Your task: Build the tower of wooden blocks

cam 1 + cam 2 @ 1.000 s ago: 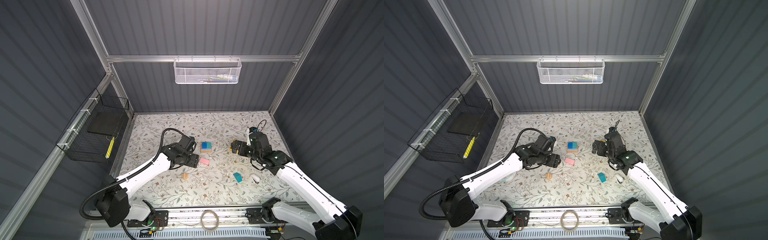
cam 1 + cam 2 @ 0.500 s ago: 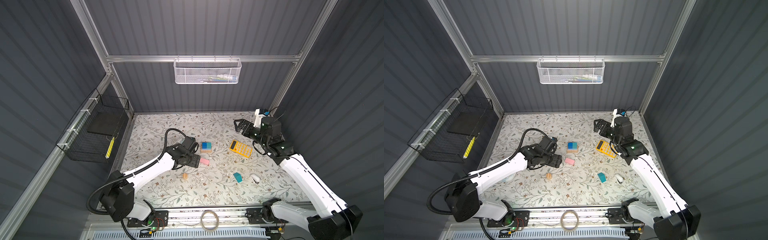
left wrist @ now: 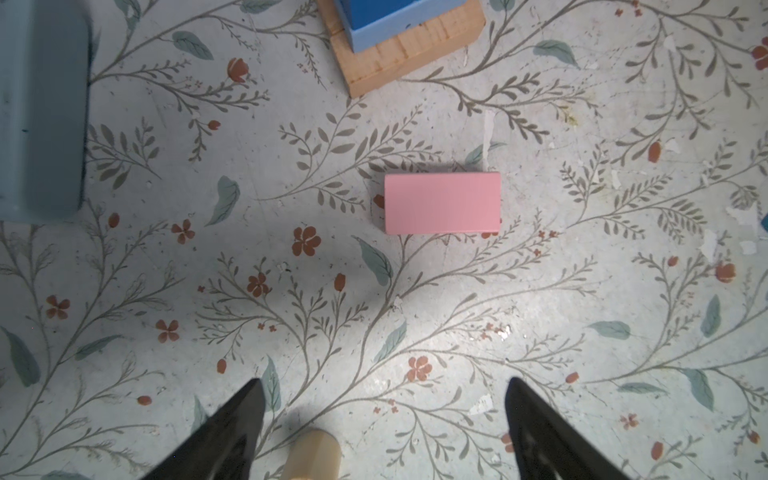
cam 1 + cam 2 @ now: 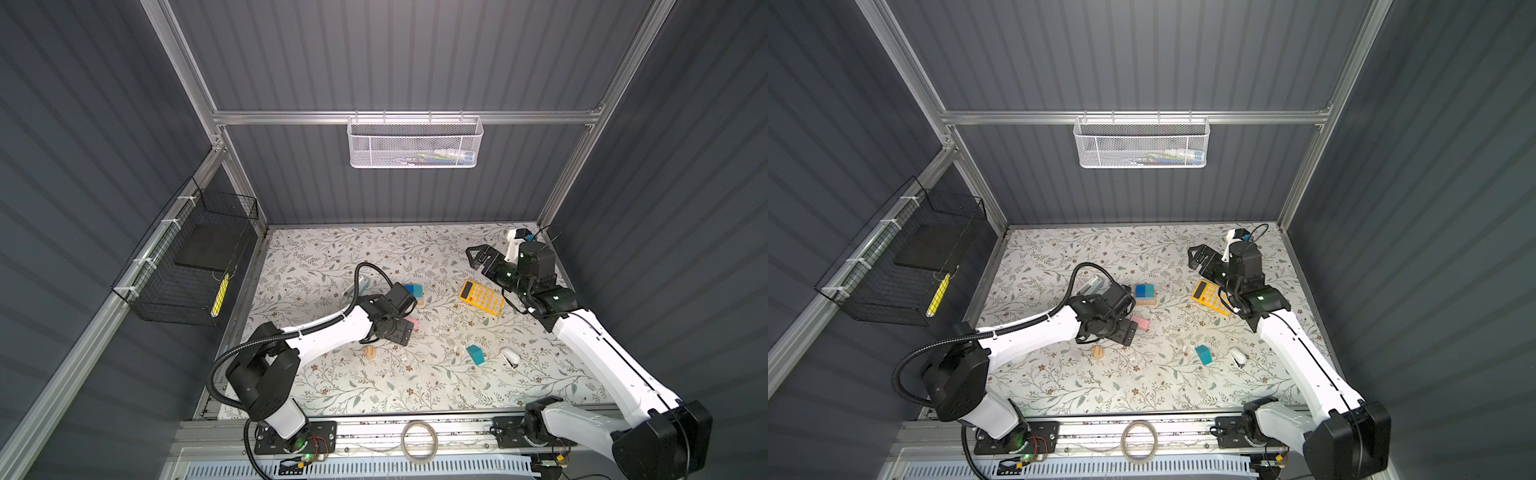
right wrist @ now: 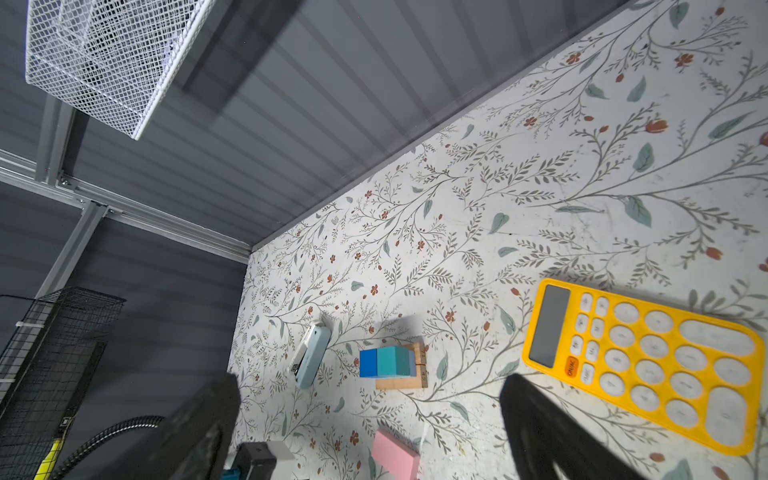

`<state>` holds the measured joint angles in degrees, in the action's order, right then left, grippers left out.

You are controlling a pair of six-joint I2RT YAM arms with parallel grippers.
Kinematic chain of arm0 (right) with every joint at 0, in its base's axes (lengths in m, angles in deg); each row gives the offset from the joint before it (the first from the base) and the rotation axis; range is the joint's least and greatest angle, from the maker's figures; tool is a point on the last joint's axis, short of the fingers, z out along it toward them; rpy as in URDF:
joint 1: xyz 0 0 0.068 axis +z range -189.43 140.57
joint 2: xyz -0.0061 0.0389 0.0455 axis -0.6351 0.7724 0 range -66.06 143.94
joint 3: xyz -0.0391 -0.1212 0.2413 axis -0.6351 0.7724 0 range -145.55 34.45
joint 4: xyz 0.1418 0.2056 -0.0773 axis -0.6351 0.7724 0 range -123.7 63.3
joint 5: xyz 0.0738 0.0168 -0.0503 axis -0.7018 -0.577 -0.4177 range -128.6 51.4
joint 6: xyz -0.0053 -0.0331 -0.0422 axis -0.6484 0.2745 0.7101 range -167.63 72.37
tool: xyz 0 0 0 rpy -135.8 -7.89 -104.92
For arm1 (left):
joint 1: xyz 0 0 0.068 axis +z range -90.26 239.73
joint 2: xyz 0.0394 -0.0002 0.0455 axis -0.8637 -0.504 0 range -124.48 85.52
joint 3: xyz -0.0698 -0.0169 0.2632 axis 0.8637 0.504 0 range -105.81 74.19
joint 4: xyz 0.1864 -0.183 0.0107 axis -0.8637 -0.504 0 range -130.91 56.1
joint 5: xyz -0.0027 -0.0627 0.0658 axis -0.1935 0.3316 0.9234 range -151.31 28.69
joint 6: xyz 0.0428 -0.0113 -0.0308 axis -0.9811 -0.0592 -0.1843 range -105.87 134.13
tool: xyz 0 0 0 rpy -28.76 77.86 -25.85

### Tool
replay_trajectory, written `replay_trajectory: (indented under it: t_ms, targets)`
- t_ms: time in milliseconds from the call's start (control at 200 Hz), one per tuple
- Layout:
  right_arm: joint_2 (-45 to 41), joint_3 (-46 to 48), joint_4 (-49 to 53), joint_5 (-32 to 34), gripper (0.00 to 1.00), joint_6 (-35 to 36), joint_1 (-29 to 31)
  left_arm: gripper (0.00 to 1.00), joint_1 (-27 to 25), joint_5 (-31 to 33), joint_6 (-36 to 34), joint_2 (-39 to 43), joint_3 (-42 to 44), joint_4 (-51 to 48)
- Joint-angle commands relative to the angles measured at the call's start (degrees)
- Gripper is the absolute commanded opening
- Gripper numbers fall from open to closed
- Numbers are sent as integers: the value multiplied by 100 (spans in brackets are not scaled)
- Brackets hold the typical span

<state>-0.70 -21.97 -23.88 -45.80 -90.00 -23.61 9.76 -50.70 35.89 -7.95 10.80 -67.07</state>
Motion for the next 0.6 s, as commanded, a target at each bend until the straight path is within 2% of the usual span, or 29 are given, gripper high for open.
replay_trajectory:
  t_ms: [0, 240, 430, 595]
  targets:
    - [-87, 107, -175, -70, 99, -87, -61, 92, -59, 171, 228, -189, -303, 62]
    - [-82, 193, -227, -127, 99, -87, -162, 94, -277, 353, 460, -386, -307, 655]
    - [-85, 228, -271, -211, 99, -106, -218, 95, -352, 387, 491, -729, -476, 720]
    - [-88, 239, -271, -275, 99, -122, -250, 93, -391, 676, 617, -974, -639, 629]
